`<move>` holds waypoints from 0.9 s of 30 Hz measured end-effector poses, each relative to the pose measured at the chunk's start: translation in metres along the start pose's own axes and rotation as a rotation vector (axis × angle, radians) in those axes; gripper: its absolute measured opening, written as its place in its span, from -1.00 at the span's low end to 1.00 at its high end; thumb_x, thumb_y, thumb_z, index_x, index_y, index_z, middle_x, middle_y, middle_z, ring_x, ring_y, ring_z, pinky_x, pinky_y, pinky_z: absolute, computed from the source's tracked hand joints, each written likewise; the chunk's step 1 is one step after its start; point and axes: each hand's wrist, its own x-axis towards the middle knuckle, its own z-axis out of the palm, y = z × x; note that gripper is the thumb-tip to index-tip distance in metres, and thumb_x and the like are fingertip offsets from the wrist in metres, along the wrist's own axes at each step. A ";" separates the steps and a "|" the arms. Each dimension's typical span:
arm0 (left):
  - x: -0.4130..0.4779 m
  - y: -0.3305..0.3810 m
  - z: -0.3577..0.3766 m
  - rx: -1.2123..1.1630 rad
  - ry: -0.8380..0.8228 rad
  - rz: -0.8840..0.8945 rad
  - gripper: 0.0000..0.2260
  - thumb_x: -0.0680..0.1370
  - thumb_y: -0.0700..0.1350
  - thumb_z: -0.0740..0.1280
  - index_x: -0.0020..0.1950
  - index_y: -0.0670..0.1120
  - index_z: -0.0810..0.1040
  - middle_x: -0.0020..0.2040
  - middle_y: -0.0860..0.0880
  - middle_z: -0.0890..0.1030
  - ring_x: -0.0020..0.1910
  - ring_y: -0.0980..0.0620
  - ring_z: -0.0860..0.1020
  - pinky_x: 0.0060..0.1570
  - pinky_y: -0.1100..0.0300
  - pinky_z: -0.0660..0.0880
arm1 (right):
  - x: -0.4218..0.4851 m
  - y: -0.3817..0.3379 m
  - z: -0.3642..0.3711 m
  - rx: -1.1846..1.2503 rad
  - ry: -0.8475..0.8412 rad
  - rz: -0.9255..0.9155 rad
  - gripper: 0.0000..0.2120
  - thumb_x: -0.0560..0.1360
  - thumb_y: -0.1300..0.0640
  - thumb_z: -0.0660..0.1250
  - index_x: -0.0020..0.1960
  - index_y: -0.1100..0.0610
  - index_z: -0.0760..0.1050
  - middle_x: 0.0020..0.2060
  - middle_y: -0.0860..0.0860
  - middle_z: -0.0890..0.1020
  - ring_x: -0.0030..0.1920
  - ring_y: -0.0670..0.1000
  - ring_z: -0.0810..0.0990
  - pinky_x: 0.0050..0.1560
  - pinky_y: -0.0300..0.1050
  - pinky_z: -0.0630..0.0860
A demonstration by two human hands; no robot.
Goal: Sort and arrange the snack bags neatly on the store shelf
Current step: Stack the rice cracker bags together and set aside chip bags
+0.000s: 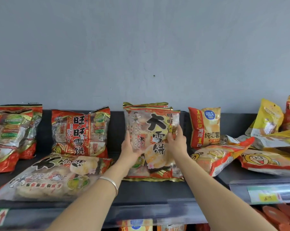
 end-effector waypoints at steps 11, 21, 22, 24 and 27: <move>0.011 -0.024 0.018 0.431 0.178 0.096 0.01 0.43 0.04 0.45 0.47 0.15 -0.36 0.51 -0.13 0.00 0.44 -0.22 0.16 0.37 -0.10 0.19 | -0.001 0.014 0.015 -0.104 -0.053 -0.048 -0.32 0.58 0.15 0.24 0.56 -0.13 -0.05 0.37 0.08 0.27 0.23 0.11 0.47 0.25 0.09 0.49; -0.017 -0.010 -0.020 0.562 0.289 0.063 -0.32 0.51 0.01 0.36 0.52 0.01 0.07 0.44 -0.11 0.21 0.39 -0.14 0.25 0.28 0.01 0.33 | -0.042 -0.008 0.016 -0.537 0.021 -0.420 -0.51 0.58 0.11 0.23 0.48 0.00 0.22 0.48 0.09 0.24 0.45 0.20 0.21 0.37 0.11 0.33; -0.023 -0.010 -0.027 0.561 0.298 0.080 -0.39 0.52 -0.04 0.35 0.50 0.01 0.14 0.43 -0.11 0.27 0.38 -0.12 0.28 0.28 0.02 0.34 | -0.047 -0.011 0.021 -0.551 -0.008 -0.473 -0.54 0.58 0.09 0.22 0.47 0.00 0.25 0.47 0.09 0.26 0.44 0.19 0.24 0.37 0.09 0.34; -0.034 -0.012 -0.042 0.571 0.317 0.099 -0.51 0.54 -0.10 0.33 0.44 0.00 0.27 0.39 -0.07 0.36 0.35 -0.08 0.33 0.25 0.04 0.36 | -0.059 -0.015 0.034 -0.558 -0.075 -0.565 -0.58 0.59 0.10 0.20 0.44 0.01 0.29 0.45 0.08 0.29 0.42 0.16 0.27 0.35 0.06 0.36; -0.047 -0.016 -0.072 0.599 0.366 0.094 -0.64 0.55 -0.12 0.31 0.34 0.02 0.40 0.32 -0.02 0.45 0.29 -0.05 0.41 0.21 0.02 0.44 | -0.074 -0.020 0.056 -0.556 -0.221 -0.665 -0.56 0.57 0.15 0.22 0.44 0.05 0.30 0.41 0.10 0.31 0.41 0.18 0.27 0.34 0.09 0.37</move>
